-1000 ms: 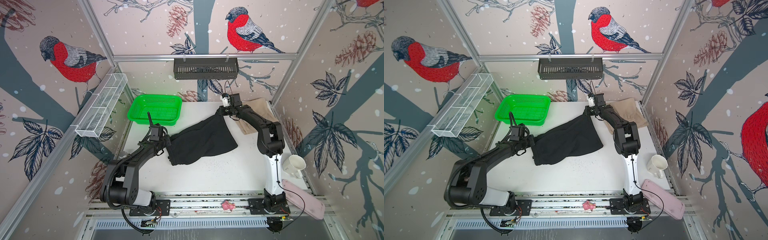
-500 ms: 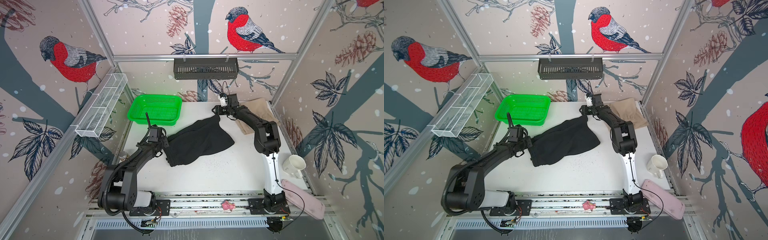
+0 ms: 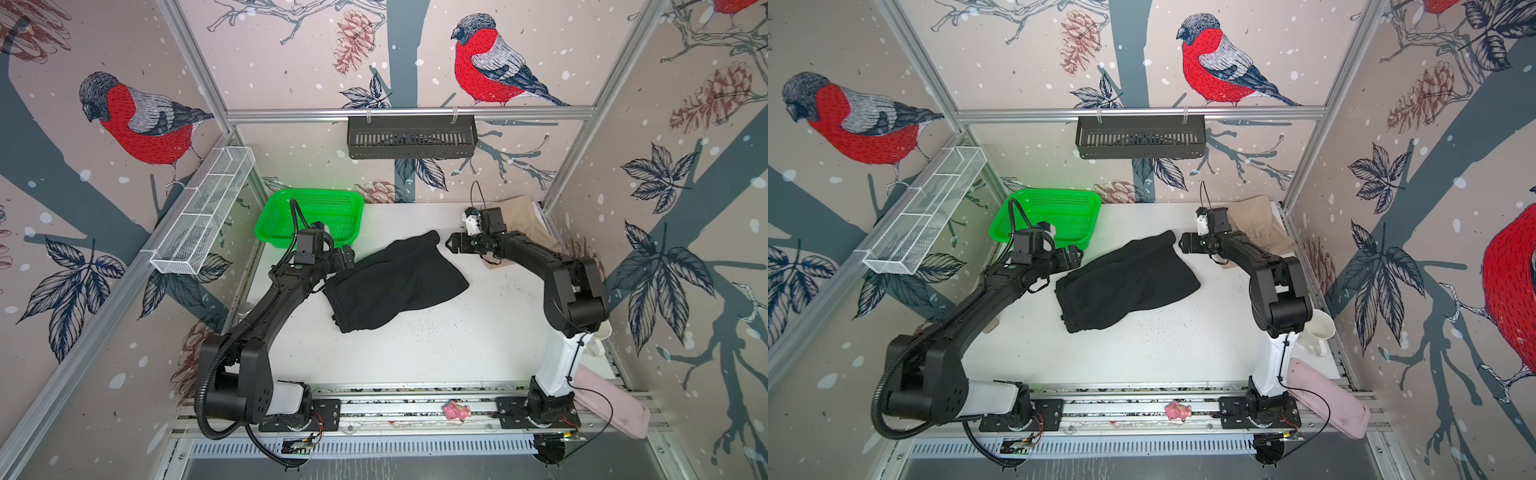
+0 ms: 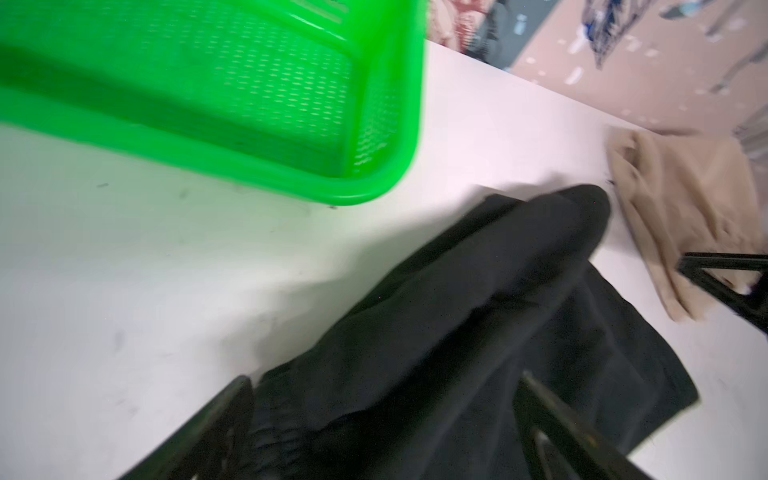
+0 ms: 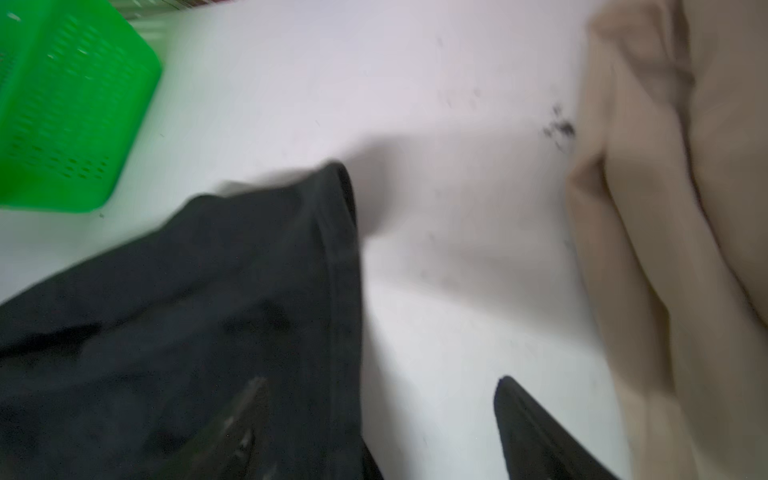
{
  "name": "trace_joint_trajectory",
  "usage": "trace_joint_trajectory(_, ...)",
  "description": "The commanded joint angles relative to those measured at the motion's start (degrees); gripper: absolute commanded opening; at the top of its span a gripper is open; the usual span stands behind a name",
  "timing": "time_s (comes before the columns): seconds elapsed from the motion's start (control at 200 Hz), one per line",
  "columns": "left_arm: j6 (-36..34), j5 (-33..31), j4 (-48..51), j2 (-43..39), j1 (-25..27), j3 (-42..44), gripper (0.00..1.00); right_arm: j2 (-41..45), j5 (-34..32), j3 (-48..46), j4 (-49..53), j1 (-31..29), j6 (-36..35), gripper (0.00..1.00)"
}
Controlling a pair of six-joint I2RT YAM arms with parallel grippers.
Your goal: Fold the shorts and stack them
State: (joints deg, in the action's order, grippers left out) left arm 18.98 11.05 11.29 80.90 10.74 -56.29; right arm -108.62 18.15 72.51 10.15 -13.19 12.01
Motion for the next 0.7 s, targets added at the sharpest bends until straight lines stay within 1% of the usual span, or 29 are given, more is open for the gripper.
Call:
trace_joint_trajectory(0.0, -7.9, 3.4, -1.8, 4.4, 4.6, -5.1, 0.97, 3.3, 0.5, -7.4, -2.1, -1.4, -1.0, 0.84)
trace_joint_trajectory(0.06, -10.6, 3.1, -1.3, 8.5, 6.8, -9.0, 0.97, 4.2, 1.6, -10.6, -3.2, -2.3, -0.9, 0.82)
trace_joint_trajectory(0.115, -12.0, 4.3, -2.1, 12.8, 7.6, -12.0, 0.97, 4.8, 1.8, -13.5, -5.1, -2.9, -0.2, 0.80)
trace_joint_trajectory(0.18, -13.5, 6.0, -3.2, 17.2, 8.0, -15.4, 0.97, 5.2, 1.7, -16.1, -6.7, -2.9, 0.6, 0.74)
trace_joint_trajectory(0.23, -14.8, 7.0, -3.9, 20.3, 8.5, -18.1, 0.97, 5.6, 1.7, -17.5, -7.3, -2.9, 1.1, 0.61)
trace_joint_trajectory(0.34, -18.2, 7.7, -1.8, 25.8, 9.8, -24.7, 0.97, 8.3, 1.8, -21.8, -7.7, -3.0, 2.7, 0.21)
trace_joint_trajectory(0.38, -19.0, 7.8, -1.3, 27.0, 10.4, -26.1, 0.97, 10.4, 1.0, -24.4, -7.9, -3.3, 4.5, 0.11)
trace_joint_trajectory(0.41, -19.4, 8.2, -1.2, 27.7, 10.8, -26.9, 0.97, 12.4, 0.6, -26.9, -8.1, -3.5, 6.1, 0.09)
trace_joint_trajectory(0.47, -19.8, 8.6, -1.1, 28.6, 11.6, -27.6, 0.97, 17.1, -1.1, -32.5, -8.0, -5.1, 10.2, 0.09)
trace_joint_trajectory(0.485, -19.7, 8.5, -1.0, 28.8, 11.8, -27.7, 0.97, 18.4, -1.6, -33.8, -7.7, -5.6, 11.3, 0.11)
trace_joint_trajectory(0.5, -19.7, 8.4, -0.8, 28.9, 12.0, -27.8, 0.97, 19.8, -2.4, -35.3, -7.5, -6.4, 12.4, 0.16)
trace_joint_trajectory(0.51, -19.7, 8.4, -0.7, 29.1, 12.1, -27.8, 0.97, 20.3, -2.8, -35.7, -7.5, -6.7, 12.8, 0.16)
trace_joint_trajectory(0.515, -19.6, 8.3, -0.6, 29.1, 12.1, -27.9, 0.97, 21.2, -3.3, -36.4, -7.1, -7.2, 13.6, 0.20)
trace_joint_trajectory(0.565, -19.2, 8.2, 0.0, 29.3, 12.5, -27.9, 0.97, 26.0, -5.8, -40.8, -6.0, -10.3, 17.6, 0.57)
trace_joint_trajectory(0.575, -19.0, 8.3, 0.0, 29.3, 12.5, -27.9, 0.97, 26.9, -6.3, -41.5, -5.8, -10.8, 18.4, 0.62)
trace_joint_trajectory(0.59, -18.7, 8.2, 0.1, 29.2, 12.6, -27.9, 0.97, 28.4, -6.7, -42.6, -5.4, -11.7, 19.5, 0.66)
trace_joint_trajectory(0.61, -18.3, 8.1, 0.3, 29.1, 12.6, -27.8, 0.97, 30.3, -7.3, -43.7, -4.9, -12.6, 20.8, 0.69)
trace_joint_trajectory(0.675, -16.7, 6.0, 1.6, 28.2, 12.6, -27.7, 0.97, 36.2, -9.7, -45.8, -2.0, -14.0, 24.0, 0.70)
trace_joint_trajectory(0.695, -16.1, 5.1, 2.4, 27.8, 12.5, -27.8, 0.97, 38.3, -10.7, -45.8, -0.6, -14.0, 24.5, 0.73)
